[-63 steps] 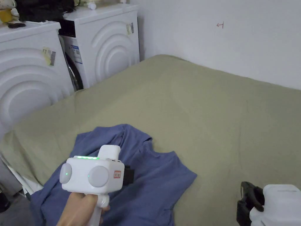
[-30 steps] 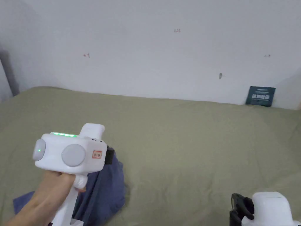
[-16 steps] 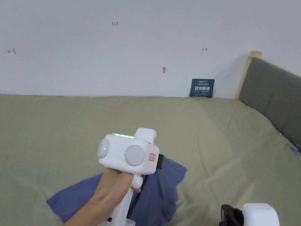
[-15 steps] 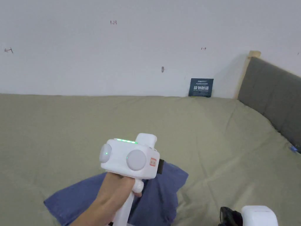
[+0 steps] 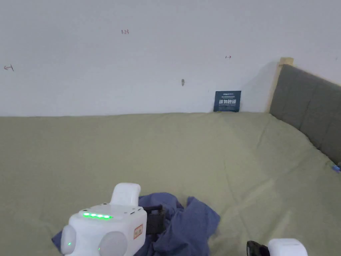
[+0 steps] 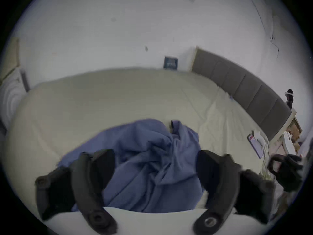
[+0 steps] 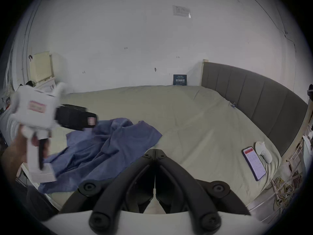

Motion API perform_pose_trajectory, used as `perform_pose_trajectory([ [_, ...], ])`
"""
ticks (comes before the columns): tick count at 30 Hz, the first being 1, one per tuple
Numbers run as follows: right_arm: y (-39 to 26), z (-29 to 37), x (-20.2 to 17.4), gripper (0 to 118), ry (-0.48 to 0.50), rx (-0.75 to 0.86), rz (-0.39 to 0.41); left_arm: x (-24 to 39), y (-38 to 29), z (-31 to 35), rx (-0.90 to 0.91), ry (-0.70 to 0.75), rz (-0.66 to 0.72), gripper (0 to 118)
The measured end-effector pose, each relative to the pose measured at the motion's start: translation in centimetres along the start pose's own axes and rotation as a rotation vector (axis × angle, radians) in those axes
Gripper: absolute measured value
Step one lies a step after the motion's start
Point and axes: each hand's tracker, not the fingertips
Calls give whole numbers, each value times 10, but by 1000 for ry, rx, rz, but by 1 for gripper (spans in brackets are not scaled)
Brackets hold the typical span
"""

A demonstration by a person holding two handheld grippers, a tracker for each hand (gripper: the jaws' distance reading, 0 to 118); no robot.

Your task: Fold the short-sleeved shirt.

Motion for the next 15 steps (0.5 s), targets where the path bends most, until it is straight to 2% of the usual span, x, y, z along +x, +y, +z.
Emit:
perform_pose_trajectory([
  [1, 2, 6, -3, 3, 3, 17, 5, -7, -4, 30, 63, 18, 13, 0],
  [3, 4, 18, -10, 3, 11, 44, 16, -21, -16, 89, 183, 106, 56, 0],
  [8, 6, 52, -31, 3, 27, 128, 44, -55, -50, 200, 276, 265, 47, 0],
  [12, 3, 73, -48, 3, 25, 179, 69, -77, -68, 250, 348, 403, 97, 0],
  [15, 3, 79, -59, 3, 38, 187, 68, -91, -74, 263, 352, 428, 115, 0],
])
